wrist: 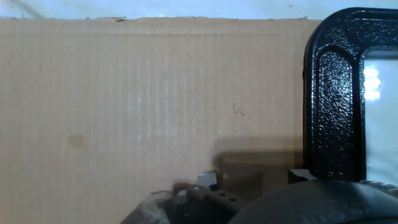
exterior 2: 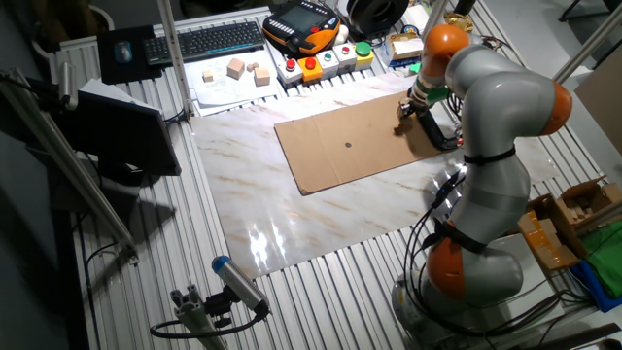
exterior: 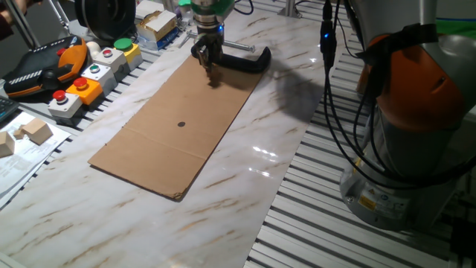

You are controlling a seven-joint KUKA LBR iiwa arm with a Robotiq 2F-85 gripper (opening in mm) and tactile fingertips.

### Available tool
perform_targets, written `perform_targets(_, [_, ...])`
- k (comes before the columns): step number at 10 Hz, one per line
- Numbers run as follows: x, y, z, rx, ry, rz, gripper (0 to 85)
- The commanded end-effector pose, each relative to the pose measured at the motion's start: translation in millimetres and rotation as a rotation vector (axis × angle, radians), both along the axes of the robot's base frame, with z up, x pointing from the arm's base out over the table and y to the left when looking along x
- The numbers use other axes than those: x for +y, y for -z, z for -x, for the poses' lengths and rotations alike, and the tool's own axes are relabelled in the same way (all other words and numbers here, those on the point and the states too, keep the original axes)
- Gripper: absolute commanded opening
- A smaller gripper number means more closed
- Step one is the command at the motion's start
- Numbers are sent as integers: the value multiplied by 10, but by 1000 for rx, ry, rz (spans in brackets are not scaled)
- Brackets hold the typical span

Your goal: Hold a small block with the gripper and sweep it from left to right on the table

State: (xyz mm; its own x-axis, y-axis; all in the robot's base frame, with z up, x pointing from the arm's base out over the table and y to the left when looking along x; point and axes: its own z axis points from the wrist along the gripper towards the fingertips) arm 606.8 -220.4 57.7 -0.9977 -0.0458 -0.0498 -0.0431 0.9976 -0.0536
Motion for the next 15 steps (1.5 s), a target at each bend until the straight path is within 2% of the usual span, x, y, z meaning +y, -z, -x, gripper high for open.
perform_targets(1, [4, 18, -2, 3, 0, -2, 603])
perform_targets(7, [17, 148, 4, -7, 4, -17, 537])
perform_targets(12, [37, 143, 13, -4, 3, -12, 483])
perform_targets(15, [38, 140, 12, 1, 0, -15, 203])
